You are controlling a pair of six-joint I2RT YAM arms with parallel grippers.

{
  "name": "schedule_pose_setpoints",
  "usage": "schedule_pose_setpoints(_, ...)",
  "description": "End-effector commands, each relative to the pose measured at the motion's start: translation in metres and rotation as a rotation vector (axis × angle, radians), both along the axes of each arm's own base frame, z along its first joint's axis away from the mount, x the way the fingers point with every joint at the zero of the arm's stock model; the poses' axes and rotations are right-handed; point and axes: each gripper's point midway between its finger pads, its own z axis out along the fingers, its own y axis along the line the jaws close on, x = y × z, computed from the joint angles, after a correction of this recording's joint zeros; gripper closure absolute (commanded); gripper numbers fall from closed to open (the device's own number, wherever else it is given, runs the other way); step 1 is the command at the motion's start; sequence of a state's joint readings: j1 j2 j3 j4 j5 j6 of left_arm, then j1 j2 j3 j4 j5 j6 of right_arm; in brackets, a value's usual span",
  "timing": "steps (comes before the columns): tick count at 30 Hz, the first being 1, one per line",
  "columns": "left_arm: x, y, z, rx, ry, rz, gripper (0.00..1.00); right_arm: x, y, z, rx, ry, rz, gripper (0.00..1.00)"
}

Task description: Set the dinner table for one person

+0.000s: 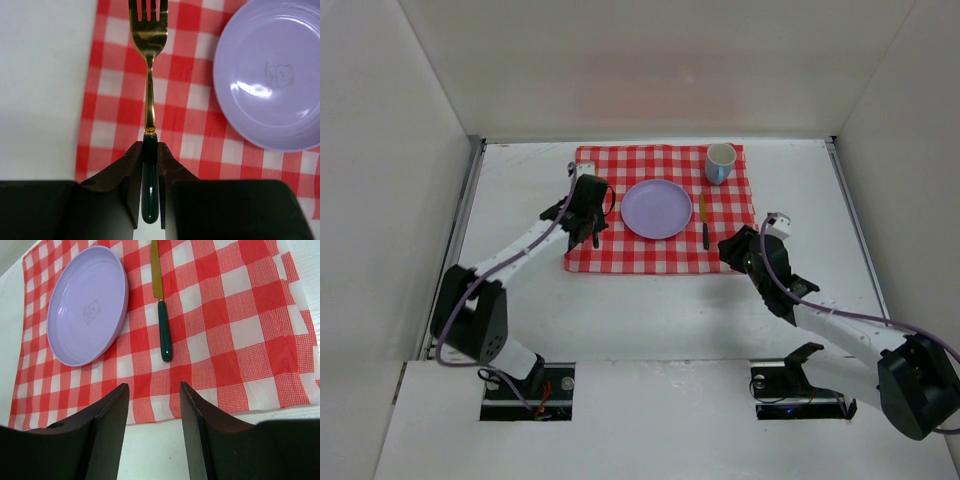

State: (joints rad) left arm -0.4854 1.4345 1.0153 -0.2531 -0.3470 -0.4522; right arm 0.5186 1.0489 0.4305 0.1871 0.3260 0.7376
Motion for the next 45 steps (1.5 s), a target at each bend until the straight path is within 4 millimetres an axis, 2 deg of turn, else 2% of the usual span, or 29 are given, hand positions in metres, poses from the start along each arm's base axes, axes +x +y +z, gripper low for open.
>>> schedule_pose_setpoints(1, 0.031, -0.031, -0.001, 0.061, 0.003, -0.194, 0.94, 0.012, 0.006, 0.024, 0.025, -0.068, -0.005, 0.49)
schedule_pose_setpoints(6, 0.054, -0.049, -0.026, 0.098, 0.068, -0.245, 0.94, 0.012, 0.004, 0.024, 0.027, -0.069, -0.012, 0.49)
schedule_pose_setpoints(10, 0.066, -0.05, -0.047, 0.12, 0.107, -0.242, 0.94, 0.013, 0.004, 0.026, 0.017, -0.075, -0.015, 0.49)
schedule_pose_setpoints(14, 0.072, -0.047, -0.055, 0.133, 0.115, -0.234, 0.94, 0.014, 0.006, 0.023, 0.014, -0.065, -0.009, 0.49)
schedule_pose_setpoints(24, 0.076, -0.04, -0.071, 0.142, 0.14, -0.218, 0.93, 0.016, 0.007, 0.013, -0.006, -0.04, -0.008, 0.48)
schedule_pose_setpoints(30, 0.074, -0.042, -0.08, 0.131, 0.152, -0.221, 0.92, 0.018, 0.01, 0.009, -0.015, -0.03, -0.004, 0.47)
schedule_pose_setpoints(33, 0.071, -0.042, -0.084, 0.134, 0.159, -0.222, 0.9, 0.018, 0.011, 0.009, -0.013, -0.027, 0.003, 0.47)
schedule_pose_setpoints(35, 0.07, -0.04, -0.085, 0.135, 0.162, -0.212, 0.84, 0.018, 0.01, 0.011, -0.013, -0.034, -0.003, 0.45)
schedule_pose_setpoints(39, 0.068, -0.037, -0.065, 0.128, 0.119, -0.188, 0.75, 0.017, 0.01, 0.01, -0.01, -0.031, 0.001, 0.42)
schedule_pose_setpoints(45, 0.054, -0.036, -0.005, 0.058, -0.046, -0.117, 0.59, 0.016, 0.008, 0.013, -0.009, -0.044, -0.008, 0.38)
